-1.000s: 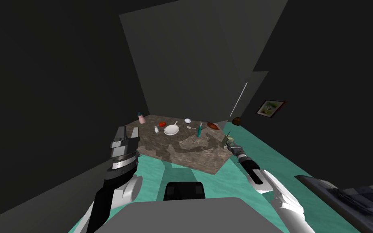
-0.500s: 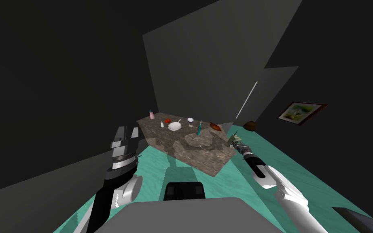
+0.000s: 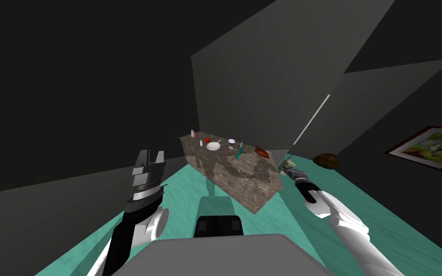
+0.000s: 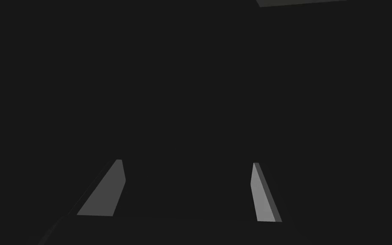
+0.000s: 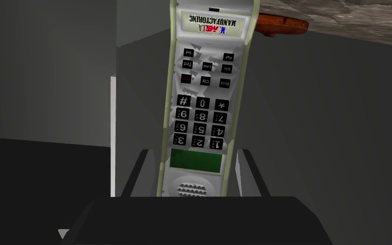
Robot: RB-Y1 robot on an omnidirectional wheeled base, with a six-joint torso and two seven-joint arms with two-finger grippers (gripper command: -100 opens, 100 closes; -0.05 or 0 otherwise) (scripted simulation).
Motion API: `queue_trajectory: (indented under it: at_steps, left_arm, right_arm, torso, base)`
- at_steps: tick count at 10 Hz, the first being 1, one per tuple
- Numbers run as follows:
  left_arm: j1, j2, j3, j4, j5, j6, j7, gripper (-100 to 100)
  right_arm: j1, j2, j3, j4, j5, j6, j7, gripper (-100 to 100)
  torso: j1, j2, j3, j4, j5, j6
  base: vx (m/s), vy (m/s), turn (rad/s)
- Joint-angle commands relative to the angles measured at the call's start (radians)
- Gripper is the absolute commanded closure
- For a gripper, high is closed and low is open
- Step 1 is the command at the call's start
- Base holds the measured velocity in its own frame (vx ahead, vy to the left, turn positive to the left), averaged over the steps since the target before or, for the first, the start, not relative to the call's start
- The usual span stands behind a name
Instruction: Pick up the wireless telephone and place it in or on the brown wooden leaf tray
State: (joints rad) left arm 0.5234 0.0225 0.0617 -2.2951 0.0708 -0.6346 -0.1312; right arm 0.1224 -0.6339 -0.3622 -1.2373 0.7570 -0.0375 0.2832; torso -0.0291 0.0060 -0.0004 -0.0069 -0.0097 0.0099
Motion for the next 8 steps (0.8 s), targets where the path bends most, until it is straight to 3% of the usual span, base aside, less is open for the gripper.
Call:
queue_trajectory:
  at_steps: [1, 3, 4, 5, 6, 8]
  left_arm:
    - [0.0, 0.0, 0.0, 0.0, 0.0, 0.0, 0.0, 0]
    - [0.0, 0.0, 0.0, 0.0, 0.0, 0.0, 0.0, 0]
    - [0.0, 0.0, 0.0, 0.0, 0.0, 0.0, 0.0, 0]
    - [0.0, 0.0, 0.0, 0.0, 0.0, 0.0, 0.0, 0]
    - [0.0, 0.0, 0.0, 0.0, 0.0, 0.0, 0.0, 0]
    - [0.0, 0.0, 0.0, 0.0, 0.0, 0.0, 0.0, 0]
  right_arm:
    - [-0.013, -0.004, -0.003, 0.014, 0.009, 0.031, -0.021, 100]
    - [-0.055, -0.042, -0.007, 0.075, 0.035, 0.098, -0.09, 100]
    - [-0.055, -0.042, -0.007, 0.083, 0.035, 0.105, -0.09, 100]
    - [-0.077, -0.059, -0.007, 0.109, 0.049, 0.143, -0.125, 100]
    - [-0.077, -0.059, -0.007, 0.117, 0.049, 0.143, -0.125, 100]
    - [-0.12, -0.09, -0.002, 0.184, 0.083, 0.21, -0.191, 100]
  torso:
    - [0.0, 0.0, 0.0, 0.0, 0.0, 0.0]
    - [0.004, -0.003, -0.002, 0.0, 0.001, -0.001]
    - [0.004, -0.003, -0.001, 0.0, 0.001, -0.002]
    - [0.006, -0.003, -0.001, 0.0, 0.001, 0.001]
    - [0.006, -0.004, -0.002, 0.0, 0.002, -0.001]
    - [0.007, -0.005, -0.002, 0.0, 0.003, 0.001]
  base:
    - [-0.092, -0.136, 0.238]
    - [-0.086, -0.133, 0.416]
    - [-0.093, -0.111, 0.207]
    - [-0.085, -0.109, 0.303]
    - [-0.063, -0.089, 0.183]
    - [-0.085, -0.124, 0.355]
